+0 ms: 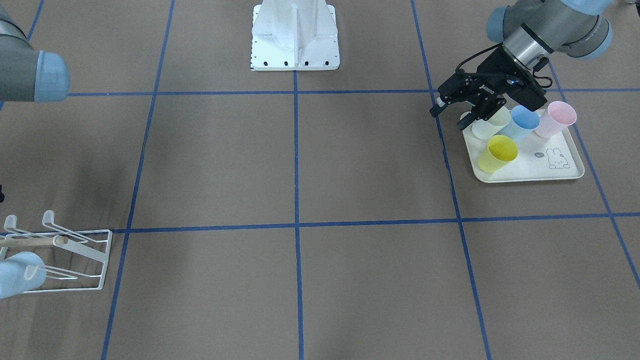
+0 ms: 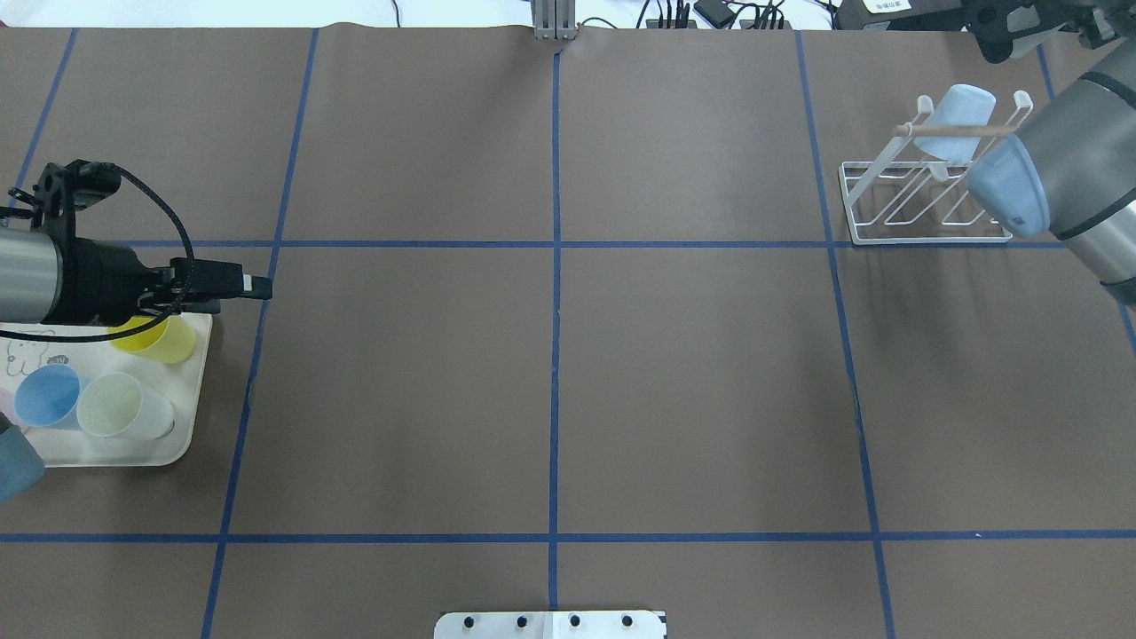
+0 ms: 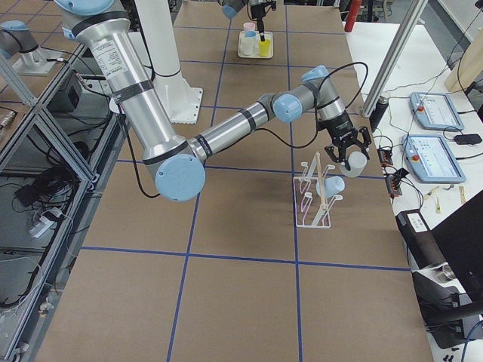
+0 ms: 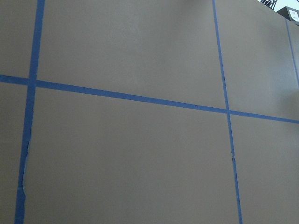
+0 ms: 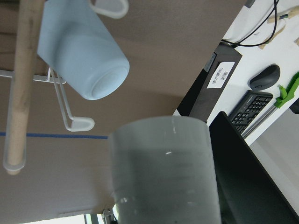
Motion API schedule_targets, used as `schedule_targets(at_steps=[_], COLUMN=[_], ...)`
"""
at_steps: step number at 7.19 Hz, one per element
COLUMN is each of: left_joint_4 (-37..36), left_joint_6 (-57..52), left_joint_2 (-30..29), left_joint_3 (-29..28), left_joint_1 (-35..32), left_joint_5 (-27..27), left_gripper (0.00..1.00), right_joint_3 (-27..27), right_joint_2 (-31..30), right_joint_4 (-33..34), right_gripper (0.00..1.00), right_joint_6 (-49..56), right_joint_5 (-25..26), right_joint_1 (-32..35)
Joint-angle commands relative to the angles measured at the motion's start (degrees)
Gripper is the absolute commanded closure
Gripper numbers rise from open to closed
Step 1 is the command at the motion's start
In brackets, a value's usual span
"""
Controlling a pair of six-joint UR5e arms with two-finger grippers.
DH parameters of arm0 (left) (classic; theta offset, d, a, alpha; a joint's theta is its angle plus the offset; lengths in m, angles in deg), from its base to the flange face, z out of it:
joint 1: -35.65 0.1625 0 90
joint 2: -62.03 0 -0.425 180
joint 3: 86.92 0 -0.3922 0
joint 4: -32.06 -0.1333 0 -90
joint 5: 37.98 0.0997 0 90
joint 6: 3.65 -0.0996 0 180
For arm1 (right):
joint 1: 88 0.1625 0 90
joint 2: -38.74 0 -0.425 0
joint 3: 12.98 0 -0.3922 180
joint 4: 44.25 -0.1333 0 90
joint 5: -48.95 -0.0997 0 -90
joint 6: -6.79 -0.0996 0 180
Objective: Transfer IKEA cup to right arm and place on rack
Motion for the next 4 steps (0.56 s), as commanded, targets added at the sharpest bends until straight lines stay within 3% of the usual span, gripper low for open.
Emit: schedule_targets(at_steps=[1, 4], left_joint_4=[0.1, 0.1], left_joint_6=[0.1, 0.3], left_joint_2=[0.0, 0.0], left_joint_3=[0.0, -0.1], left_joint_1=[0.0, 0.1], left_joint_5=[0.0, 0.0], left_gripper=[0.00, 0.00], right_joint_3=[-5.9, -6.8], right_joint_2=[-1.0, -2.1], right_joint_4=[-7.6, -10.0], right_gripper=[1.00, 1.00], right_joint_6=[1.8, 6.8], right_joint_5=[-5.3, -5.5], right_joint_1=[0.8, 2.0])
